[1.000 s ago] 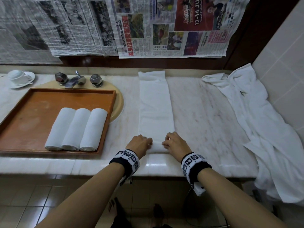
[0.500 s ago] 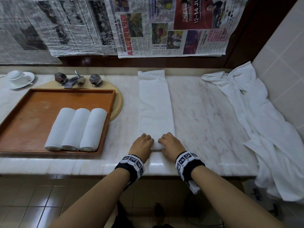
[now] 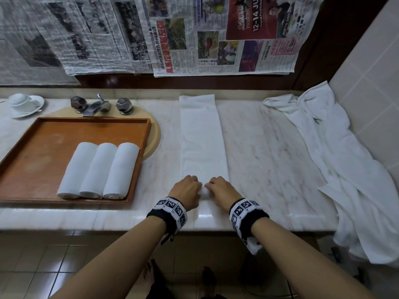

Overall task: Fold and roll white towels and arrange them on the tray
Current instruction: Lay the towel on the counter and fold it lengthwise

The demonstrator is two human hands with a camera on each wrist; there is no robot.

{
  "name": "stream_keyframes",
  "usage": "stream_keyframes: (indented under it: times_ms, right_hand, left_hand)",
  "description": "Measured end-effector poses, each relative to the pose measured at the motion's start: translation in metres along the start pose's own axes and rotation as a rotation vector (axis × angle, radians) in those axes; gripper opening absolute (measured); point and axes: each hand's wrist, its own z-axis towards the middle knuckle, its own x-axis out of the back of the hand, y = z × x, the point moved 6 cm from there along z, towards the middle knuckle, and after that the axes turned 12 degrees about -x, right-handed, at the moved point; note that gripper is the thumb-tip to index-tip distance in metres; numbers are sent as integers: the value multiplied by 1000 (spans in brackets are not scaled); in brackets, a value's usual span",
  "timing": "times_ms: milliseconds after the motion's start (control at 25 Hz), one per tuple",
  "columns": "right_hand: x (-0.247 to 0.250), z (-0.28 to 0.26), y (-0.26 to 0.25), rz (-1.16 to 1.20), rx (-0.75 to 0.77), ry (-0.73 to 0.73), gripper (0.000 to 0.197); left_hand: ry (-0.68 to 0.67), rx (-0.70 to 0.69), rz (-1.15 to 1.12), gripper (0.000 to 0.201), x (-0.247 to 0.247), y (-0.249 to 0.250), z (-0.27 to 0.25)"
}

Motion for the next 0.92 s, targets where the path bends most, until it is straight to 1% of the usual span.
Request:
stream_keyframes:
  times_ms: [80,120,160,200,280,360,440,520,560,640,680,720,760,840,880,920]
  right_hand:
    - [2,6,3,-10,-14,-76,21]
    - [1,7,4,-7,-16,-93,21]
    - [1,6,4,-11,-15,-73,21]
    - [1,4,3,-25,-14,-17,23]
    - [2,-7,-1,-60,-34,137,35]
    - [-6,-18,-7,-105,-28,238,44]
    - [-14,-22,-8,-153,-8,301,45]
    - [-12,-16,-4,-147,-19,313,44]
    - [-7,-12,-4,-138,-25,293,42]
    - [0,-6,-4,-145,-35,175,37]
    - [2,-3,-4,-160,-18,118,36]
    - [3,-2,-3,-159,4,91,36]
    - [5,-1,-2,-144,14,54,37]
    - [4,0,3,-99,16,-35,40]
    - [3,0,5,-86,18,-71,41]
    - [1,-1,7,-79,17,-93,42]
  left_hand:
    - [84,-6,-37,18,-3,3,-6]
    - [97,-4,-40,17,-6,3,-7]
    - [98,3,-40,18,-9,2,-7]
    - [91,8,-41,20,-11,0,-3]
    - [48,18,-50,24,-11,-4,5]
    - [27,28,-46,25,-9,-6,12]
    - [69,55,-41,24,-5,-7,13]
    - [142,51,-7,24,-4,-3,10]
    - [182,32,-4,22,-4,0,7]
    - [255,-10,-60,17,-4,5,-1]
    - [286,-34,-89,22,-6,6,-5]
    - [306,-54,-96,29,-9,6,-8]
    - [325,-66,-101,31,-13,5,-11]
    - [347,-83,-136,22,-18,5,-15]
    - [356,-93,-148,21,-20,6,-16]
    - [366,-99,-148,26,-23,6,-16]
